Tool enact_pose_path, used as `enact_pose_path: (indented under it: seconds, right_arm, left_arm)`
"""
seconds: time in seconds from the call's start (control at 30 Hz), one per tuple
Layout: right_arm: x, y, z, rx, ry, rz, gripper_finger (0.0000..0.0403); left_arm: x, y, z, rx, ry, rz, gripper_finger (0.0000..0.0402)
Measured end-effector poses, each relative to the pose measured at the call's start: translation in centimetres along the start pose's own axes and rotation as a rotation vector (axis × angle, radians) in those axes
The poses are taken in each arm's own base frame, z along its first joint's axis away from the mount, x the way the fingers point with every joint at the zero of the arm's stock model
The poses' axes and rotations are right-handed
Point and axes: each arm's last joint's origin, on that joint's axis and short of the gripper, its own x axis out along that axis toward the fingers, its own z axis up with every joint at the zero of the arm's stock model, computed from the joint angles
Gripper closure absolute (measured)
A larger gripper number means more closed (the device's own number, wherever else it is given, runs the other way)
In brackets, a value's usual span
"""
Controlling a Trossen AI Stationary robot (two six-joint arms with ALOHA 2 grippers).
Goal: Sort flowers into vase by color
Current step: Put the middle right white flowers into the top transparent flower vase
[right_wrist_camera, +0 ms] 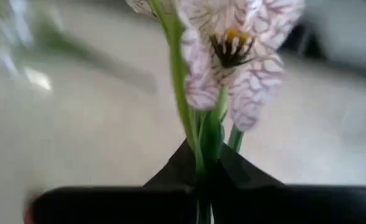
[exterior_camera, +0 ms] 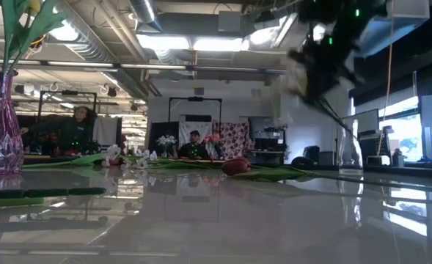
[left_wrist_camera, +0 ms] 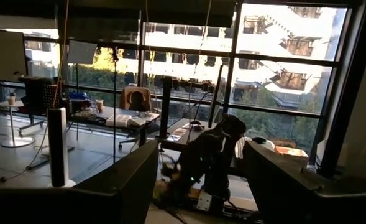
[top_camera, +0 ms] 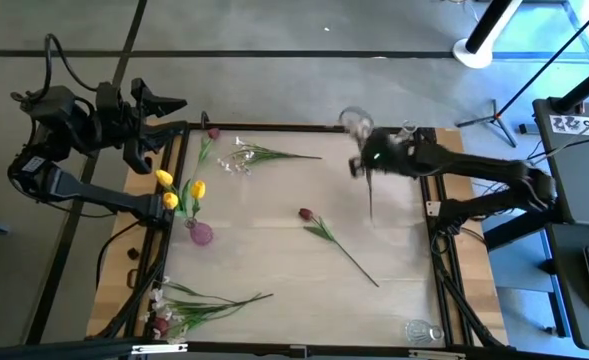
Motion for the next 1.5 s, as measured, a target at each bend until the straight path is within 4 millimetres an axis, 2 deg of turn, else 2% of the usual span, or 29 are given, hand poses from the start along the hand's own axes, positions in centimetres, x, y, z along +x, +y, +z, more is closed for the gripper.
enact_pose_path:
  seconds: [0.17,0.27,0.43,0.6,0.83,1.1,1.27,1.5]
  right_arm:
    - [-3.2,-2.2,4.6,-0.051,-0.399,-0.041,0.0391]
    - [-4.5,-4.1,6.7,-0.087,-0.562,-0.154,0.0393]
    - [-5.1,-7.1,9.1,-0.137,-0.683,-0.353,0.0395]
    - [-5.1,-9.5,10.2,-0.091,-0.712,-0.455,0.0396]
    - [-5.0,-10.3,10.4,-0.106,-0.703,-0.49,0.0391]
    - [-1.8,-10.8,8.2,-0.125,-0.636,-0.526,0.0389]
    - [-0.5,-11.1,7.0,-0.135,-0.599,-0.536,0.0355]
    - [0.1,-11.3,6.3,-0.126,-0.572,-0.529,0.0279]
  left_arm:
    - [0.0,0.0,0.0,-0.124,0.0,-0.002,0.0171]
    - [0.0,0.0,0.0,-0.155,0.0,0.003,0.0171]
    - [0.0,0.0,0.0,-0.181,-0.002,0.011,0.0171]
    - [0.0,0.0,0.0,-0.183,-0.003,0.017,0.0171]
    - [0.0,0.1,0.0,-0.182,-0.005,0.031,0.0171]
    - [0.0,0.1,0.0,-0.176,-0.008,0.025,0.0171]
    - [0.0,0.1,0.0,-0.177,-0.008,0.025,0.0171]
    - [0.0,0.0,0.2,-0.18,-0.025,0.001,0.0171]
